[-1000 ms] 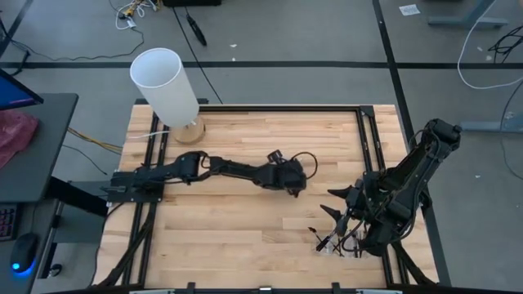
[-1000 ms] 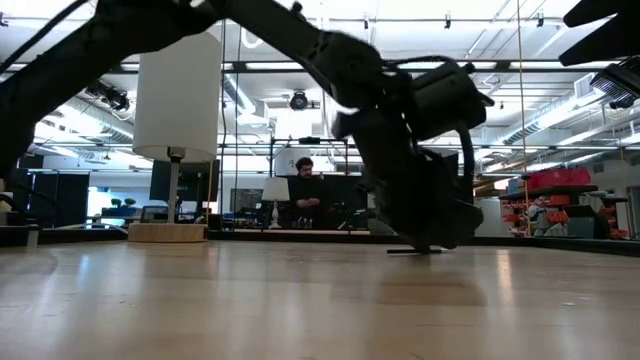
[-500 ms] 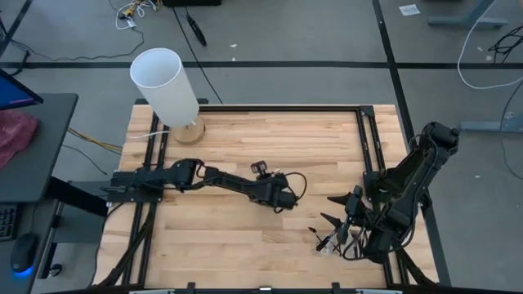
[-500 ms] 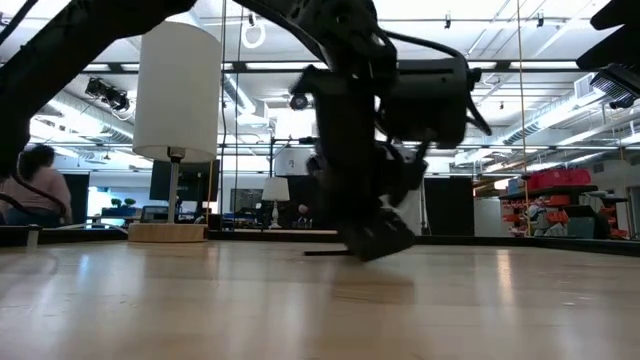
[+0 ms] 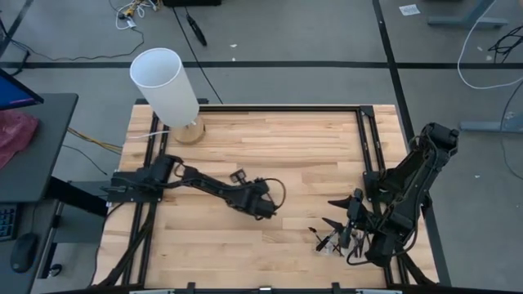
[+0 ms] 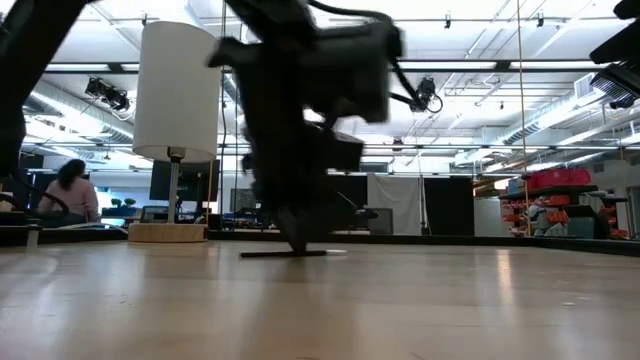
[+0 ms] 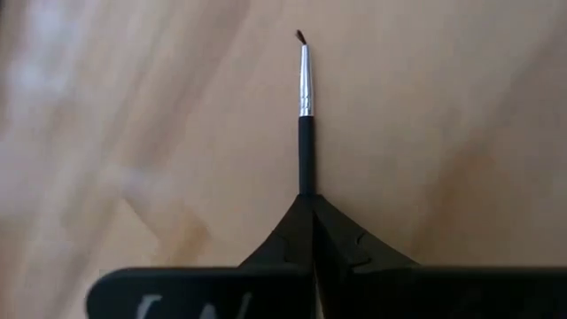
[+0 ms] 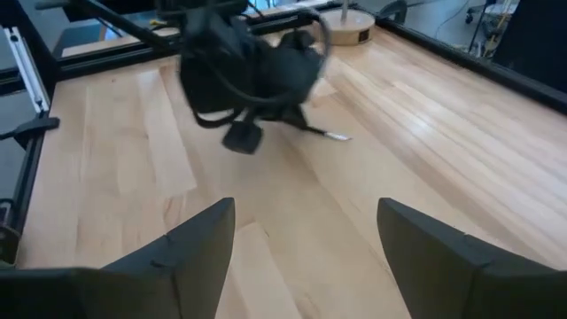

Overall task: Pick & Place Makeup Supplies
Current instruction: Put the silver makeup brush into the transparent organizer

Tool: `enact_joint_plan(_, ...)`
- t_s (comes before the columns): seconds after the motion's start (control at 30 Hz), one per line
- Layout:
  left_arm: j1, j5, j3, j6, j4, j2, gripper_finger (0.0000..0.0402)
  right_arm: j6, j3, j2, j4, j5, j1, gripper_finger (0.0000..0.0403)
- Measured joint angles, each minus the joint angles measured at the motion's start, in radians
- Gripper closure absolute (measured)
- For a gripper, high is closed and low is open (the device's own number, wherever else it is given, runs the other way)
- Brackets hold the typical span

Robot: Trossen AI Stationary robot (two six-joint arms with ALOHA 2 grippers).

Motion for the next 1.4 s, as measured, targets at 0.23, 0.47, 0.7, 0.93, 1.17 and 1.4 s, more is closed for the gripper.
enact_joint_plan(0.23, -0.048, 0.020, -0.290, -0.099, 0.250, -0.227, 0.0401, -0.006, 0.000, 0.000, -0.001, 0.026, -0.002, 0.0124)
enact_joint_plan(0.47, -0.075, -0.031, -0.582, -0.105, 0.718, -0.336, 0.0401, -0.006, 0.000, 0.000, 0.000, 0.026, -0.002, 0.0124)
enact_joint_plan(0.7, -0.117, -0.134, -0.668, -0.078, 0.897, -0.335, 0.0378, -0.008, 0.000, 0.000, 0.005, 0.026, -0.005, 0.0124)
enact_joint_plan(0.93, -0.128, -0.135, -0.670, -0.048, 0.925, -0.332, 0.0292, -0.008, 0.000, 0.000, 0.010, 0.026, -0.021, 0.0124)
enact_joint_plan(1.17, -0.131, -0.186, -0.669, -0.014, 0.962, -0.332, 0.0217, -0.008, 0.000, 0.000, 0.010, 0.026, -0.023, 0.0124)
enact_joint_plan(1.4, -0.133, -0.224, -0.668, 0.045, 1.007, -0.334, 0.0190, -0.026, 0.000, 0.000, 0.016, 0.026, -0.023, 0.0124)
